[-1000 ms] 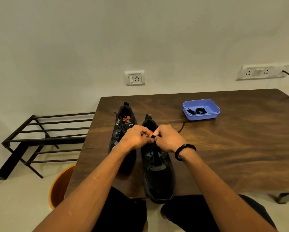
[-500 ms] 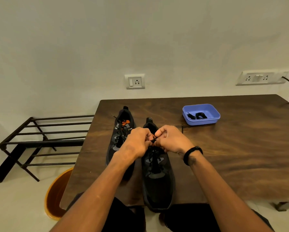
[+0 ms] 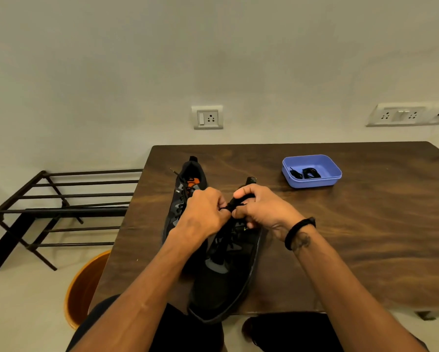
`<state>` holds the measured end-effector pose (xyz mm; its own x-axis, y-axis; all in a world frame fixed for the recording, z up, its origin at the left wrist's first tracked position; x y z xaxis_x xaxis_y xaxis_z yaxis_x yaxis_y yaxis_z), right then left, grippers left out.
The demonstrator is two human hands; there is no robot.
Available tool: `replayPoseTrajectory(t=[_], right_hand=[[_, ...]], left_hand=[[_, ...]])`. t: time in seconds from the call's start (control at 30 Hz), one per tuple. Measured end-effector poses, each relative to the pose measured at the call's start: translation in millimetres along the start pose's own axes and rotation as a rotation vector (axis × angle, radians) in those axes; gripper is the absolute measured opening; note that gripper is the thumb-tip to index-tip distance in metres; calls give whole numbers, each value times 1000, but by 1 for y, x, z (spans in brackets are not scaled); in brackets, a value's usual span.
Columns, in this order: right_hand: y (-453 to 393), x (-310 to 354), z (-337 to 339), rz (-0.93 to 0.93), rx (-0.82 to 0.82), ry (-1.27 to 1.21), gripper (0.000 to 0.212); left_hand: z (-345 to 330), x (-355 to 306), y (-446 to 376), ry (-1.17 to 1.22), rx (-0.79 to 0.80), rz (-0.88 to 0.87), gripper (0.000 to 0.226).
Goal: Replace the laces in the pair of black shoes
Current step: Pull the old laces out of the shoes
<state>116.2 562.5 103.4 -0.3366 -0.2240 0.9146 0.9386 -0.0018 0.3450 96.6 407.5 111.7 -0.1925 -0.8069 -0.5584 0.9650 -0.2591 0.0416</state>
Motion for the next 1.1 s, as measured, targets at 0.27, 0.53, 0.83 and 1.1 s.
replayPoseTrajectory(t=[0.27,0.53,0.83,1.1], right_hand=[[4,1,5,-78,-26,-90,43],[10,6,-3,119,48,140,39],[7,9,7,162,-44,37,35],[11,7,8,-2,22,-37,42]], left_hand=[[6,6,1,110,-5,76,23],[5,21,-6,416,75,86,15],[5,20,-1,622,267,33,36],[-1,32,-10,377,36,30,36]])
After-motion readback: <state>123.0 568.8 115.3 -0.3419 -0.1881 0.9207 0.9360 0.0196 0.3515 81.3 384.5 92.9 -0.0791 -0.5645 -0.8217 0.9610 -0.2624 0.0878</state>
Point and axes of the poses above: each hand's wrist, its own y-axis away from the middle knuckle, its own z-axis out of the back of the hand, x = y × z, the point moved 3 cm from there along -y, towards the middle knuckle
